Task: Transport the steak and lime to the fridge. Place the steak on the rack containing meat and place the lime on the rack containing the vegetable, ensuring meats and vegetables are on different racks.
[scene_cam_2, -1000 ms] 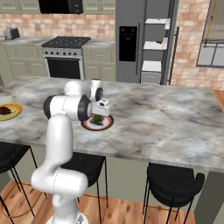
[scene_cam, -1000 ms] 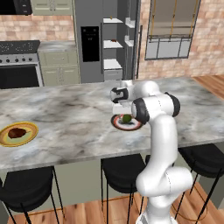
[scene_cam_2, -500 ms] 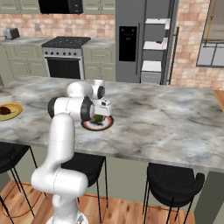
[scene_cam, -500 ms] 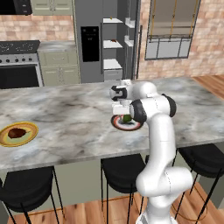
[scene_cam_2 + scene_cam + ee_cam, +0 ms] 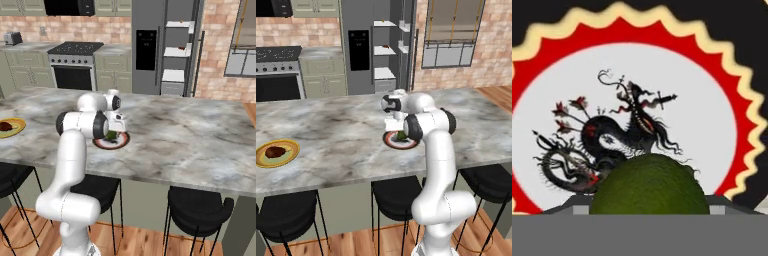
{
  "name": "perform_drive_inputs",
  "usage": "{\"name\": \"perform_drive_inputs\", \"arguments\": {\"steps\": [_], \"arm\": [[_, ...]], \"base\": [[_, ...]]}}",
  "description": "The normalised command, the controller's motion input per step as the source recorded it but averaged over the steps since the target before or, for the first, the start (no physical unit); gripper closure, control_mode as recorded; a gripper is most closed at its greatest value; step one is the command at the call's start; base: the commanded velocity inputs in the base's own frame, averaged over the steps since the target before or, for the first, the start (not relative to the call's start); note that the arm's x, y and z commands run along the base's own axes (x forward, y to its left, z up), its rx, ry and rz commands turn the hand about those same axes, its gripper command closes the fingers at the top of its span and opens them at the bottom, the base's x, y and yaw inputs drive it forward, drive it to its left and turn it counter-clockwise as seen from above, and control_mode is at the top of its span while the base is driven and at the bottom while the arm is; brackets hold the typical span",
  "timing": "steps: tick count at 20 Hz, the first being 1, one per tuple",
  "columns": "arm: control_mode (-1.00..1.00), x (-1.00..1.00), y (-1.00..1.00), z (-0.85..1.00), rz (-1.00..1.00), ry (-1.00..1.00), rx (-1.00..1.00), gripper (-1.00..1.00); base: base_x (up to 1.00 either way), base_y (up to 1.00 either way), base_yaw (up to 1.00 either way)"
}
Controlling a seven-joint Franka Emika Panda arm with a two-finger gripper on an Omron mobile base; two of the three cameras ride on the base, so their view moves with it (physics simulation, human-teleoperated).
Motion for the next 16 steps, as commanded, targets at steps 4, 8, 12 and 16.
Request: {"name": "perform_drive_inputs", "arguments": {"steps": [4,8,12,16], "arm": [[-1.0,-0.1,0.0,0.87,0.0,-0.14,0.0,1.0],[-1.0,-0.28,0.0,0.79,0.0,-0.33,-0.01,1.0],[-1.0,-0.54,0.03,0.71,0.0,-0.46,-0.03,1.0],[-1.0,-0.9,0.0,0.76,0.0,-0.42,0.0,1.0]], "base": [[0.0,0.0,0.0],[0.0,0.0,0.0],[0.0,0.0,0.0],[0.0,0.0,0.0]]}}
